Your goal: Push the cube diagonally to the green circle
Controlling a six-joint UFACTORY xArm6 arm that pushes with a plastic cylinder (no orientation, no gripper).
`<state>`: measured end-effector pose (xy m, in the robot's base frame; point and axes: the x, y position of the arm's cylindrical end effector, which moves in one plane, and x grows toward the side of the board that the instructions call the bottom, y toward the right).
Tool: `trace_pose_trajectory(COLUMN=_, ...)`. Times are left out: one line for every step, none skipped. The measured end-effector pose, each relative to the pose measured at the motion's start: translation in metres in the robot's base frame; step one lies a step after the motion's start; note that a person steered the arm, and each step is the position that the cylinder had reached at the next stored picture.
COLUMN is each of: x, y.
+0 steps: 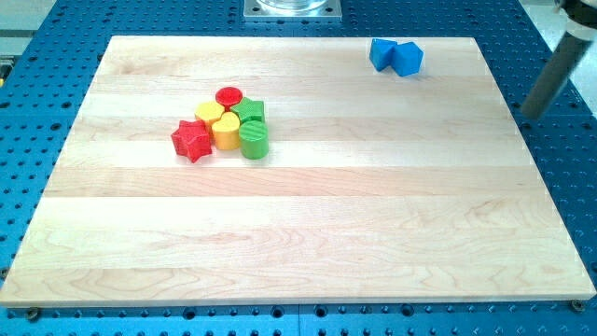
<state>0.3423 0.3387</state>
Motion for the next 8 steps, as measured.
trace_pose_trajectory(x=-0.086, y=-0.009)
trace_pose_trajectory(x=-0.108, y=-0.033)
trace_pose_trajectory(x=-0.108, y=-0.111)
trace_pose_trajectory(x=-0.097, y=-0.190)
trace_pose_trajectory(x=-0.044, y=-0.257)
trace_pose_trajectory(x=0.025, y=-0.275)
trace_pose_trajectory(x=0.060, y=-0.258)
trace_pose_trajectory(x=0.037, y=-0.223)
